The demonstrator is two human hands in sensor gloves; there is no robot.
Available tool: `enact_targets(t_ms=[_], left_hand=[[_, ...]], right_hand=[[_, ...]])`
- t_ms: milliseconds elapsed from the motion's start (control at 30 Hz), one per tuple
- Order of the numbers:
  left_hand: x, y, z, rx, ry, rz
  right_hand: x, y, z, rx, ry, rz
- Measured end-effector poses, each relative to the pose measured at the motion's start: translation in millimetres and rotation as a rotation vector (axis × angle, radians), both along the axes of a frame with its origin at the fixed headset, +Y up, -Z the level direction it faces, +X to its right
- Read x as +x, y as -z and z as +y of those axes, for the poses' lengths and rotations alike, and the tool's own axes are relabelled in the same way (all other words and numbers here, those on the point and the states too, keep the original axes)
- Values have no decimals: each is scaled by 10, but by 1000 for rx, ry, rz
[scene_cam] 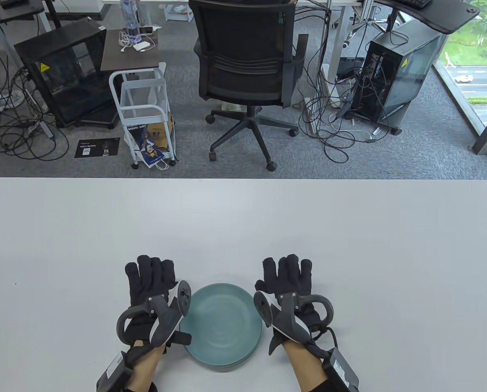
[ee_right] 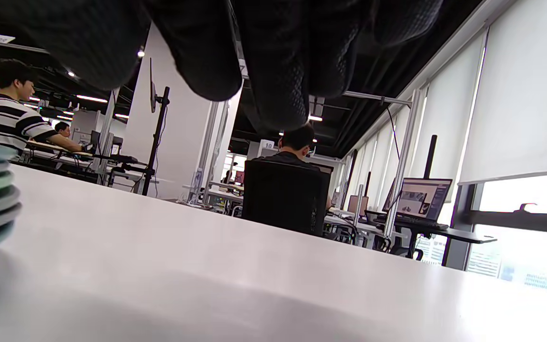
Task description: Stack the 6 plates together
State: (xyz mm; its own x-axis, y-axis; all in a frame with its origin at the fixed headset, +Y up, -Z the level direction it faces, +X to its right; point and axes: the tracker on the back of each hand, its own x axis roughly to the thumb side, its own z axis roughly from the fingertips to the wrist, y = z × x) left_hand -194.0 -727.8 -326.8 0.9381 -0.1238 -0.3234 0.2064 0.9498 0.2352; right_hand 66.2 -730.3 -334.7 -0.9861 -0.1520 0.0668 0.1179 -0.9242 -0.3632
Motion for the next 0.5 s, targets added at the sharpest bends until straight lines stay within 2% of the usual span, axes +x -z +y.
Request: enact_targets(t_ms=[200, 500], left_hand=[[-48, 69, -110, -167, -11, 3], [-86, 72, -127, -183, -56, -4]], right_hand=[[40, 58, -76, -160, 35, -38], [75, 70, -116, -184, 66, -21]])
